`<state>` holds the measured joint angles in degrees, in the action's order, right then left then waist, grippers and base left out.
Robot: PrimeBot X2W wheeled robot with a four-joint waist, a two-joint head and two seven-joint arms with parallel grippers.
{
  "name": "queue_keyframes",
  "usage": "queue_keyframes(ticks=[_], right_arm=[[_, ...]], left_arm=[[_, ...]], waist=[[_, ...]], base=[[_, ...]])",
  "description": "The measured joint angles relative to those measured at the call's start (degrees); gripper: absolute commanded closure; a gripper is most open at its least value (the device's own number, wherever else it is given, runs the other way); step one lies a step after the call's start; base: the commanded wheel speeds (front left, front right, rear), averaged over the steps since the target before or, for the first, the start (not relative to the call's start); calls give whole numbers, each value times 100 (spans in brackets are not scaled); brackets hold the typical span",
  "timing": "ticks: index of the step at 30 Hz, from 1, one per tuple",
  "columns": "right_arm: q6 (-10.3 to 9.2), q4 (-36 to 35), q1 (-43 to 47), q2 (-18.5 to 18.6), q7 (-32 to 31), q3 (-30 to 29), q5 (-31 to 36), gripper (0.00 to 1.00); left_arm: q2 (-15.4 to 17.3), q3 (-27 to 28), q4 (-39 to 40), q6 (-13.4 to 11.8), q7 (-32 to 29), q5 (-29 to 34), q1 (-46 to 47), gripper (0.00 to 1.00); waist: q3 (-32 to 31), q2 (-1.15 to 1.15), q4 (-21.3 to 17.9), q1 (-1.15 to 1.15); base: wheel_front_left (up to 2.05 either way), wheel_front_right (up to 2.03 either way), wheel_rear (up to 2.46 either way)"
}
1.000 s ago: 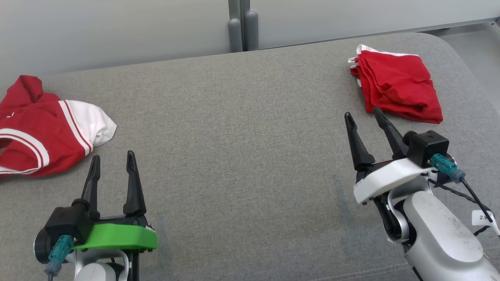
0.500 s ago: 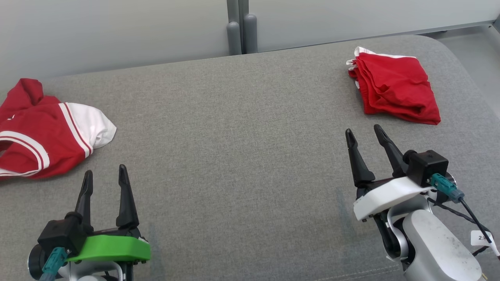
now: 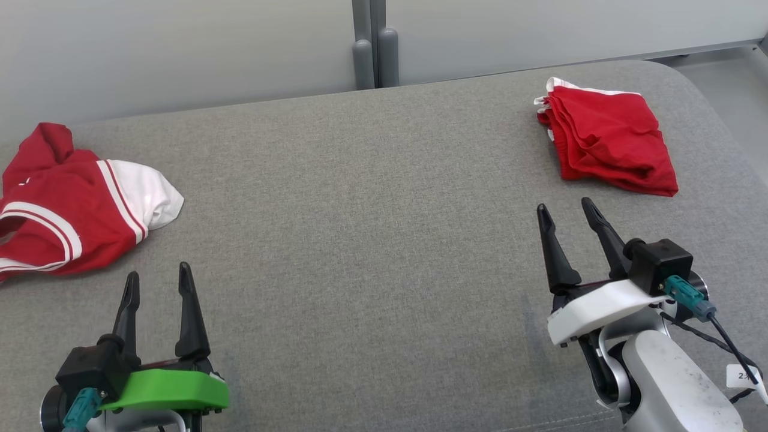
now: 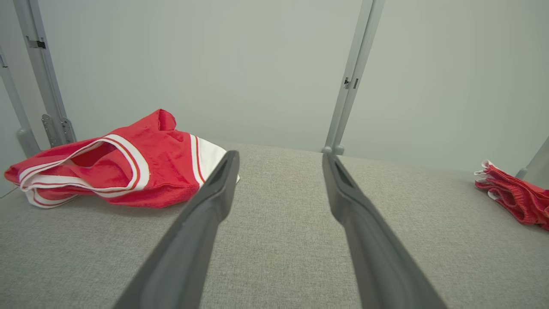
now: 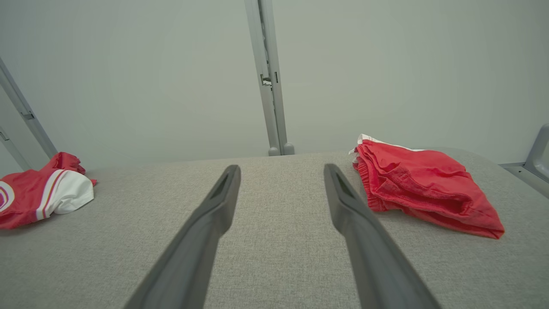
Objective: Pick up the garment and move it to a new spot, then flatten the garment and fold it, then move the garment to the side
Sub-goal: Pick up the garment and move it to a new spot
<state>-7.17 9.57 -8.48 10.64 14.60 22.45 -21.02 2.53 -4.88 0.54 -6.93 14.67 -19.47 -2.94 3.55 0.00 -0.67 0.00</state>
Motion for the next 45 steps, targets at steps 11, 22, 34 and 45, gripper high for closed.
queue_keyframes(ticks=[11,22,34,45], right_arm=[[-1,-64,114,-26,0,-131,94,0],[0,-143,204,-118,0,-194,152,0],[10,-172,222,-143,0,-293,244,0],[14,-201,315,-112,-1,-504,299,0]], left_arm=[[0,-31,-3,0,0,0,-69,0],[0,-18,-3,0,0,1,-87,0],[0,-8,-1,0,0,1,-88,0],[0,-315,-81,-15,0,1,-51,0]], waist=[[-55,0,48,0],[-49,0,127,0],[-23,0,156,0],[-12,0,448,0]], base=[[0,0,0],[0,0,0],[0,0,0],[0,0,0]])
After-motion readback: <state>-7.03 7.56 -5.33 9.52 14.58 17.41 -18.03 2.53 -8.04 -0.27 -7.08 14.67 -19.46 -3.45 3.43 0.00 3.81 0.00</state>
